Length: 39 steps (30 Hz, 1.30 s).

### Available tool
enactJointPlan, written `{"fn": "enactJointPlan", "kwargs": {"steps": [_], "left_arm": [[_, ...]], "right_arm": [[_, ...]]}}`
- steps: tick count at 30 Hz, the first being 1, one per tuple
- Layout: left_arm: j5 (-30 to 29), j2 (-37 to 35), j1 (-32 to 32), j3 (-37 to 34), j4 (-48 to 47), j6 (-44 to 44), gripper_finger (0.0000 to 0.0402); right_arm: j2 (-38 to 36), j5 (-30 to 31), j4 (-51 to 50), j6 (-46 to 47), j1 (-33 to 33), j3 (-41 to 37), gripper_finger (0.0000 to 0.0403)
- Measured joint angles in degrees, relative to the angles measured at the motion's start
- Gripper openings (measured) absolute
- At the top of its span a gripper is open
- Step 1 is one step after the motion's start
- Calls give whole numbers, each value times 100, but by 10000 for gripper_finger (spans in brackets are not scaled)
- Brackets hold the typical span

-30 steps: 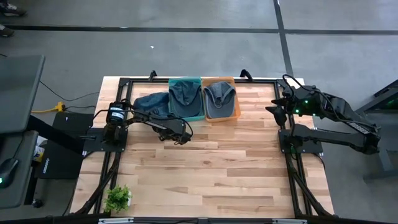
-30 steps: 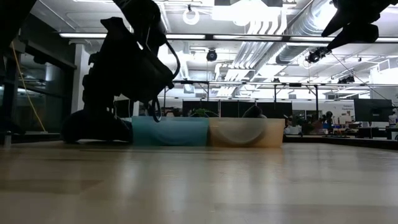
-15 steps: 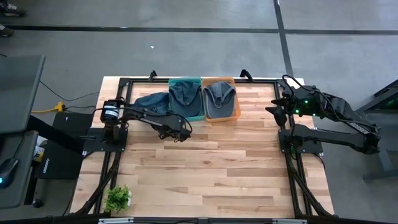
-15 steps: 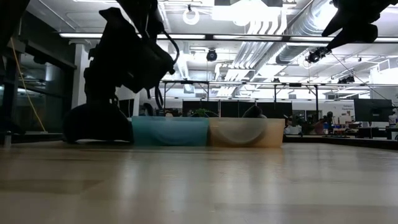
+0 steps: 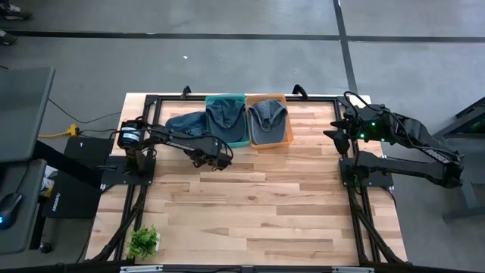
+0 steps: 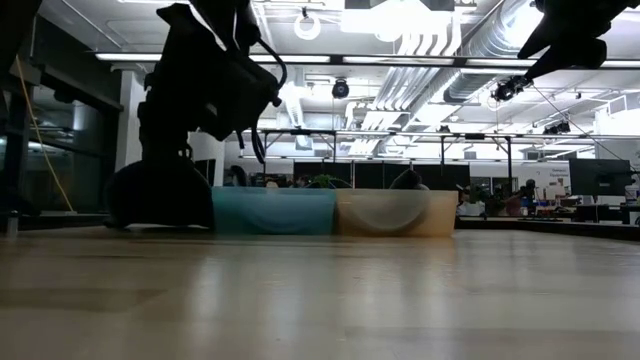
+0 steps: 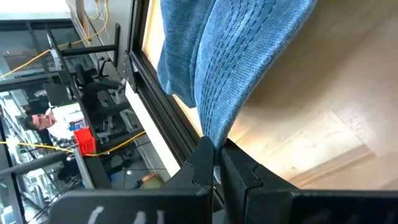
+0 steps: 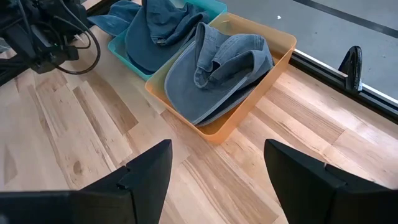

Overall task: Pick & Place hat
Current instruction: Put the blue cap into the green bin

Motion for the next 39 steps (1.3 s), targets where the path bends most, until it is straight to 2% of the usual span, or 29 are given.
{"fn": "enactJointPlan", "kwargs": {"steps": [6, 19, 31, 39], "left_arm": [[-49, -3, 150, -1, 7, 102, 1], [-366, -735, 303, 231, -10, 213, 1], [-612, -842, 788, 379, 12, 602, 1], [-695, -1217, 1086, 381, 22, 705, 1]], "right_arm": [[0, 1, 0, 6, 0, 0, 249], [0, 104, 11, 44, 0, 0, 249], [2, 99, 7, 68, 0, 0, 249], [2, 106, 4, 84, 0, 0, 249]]}}
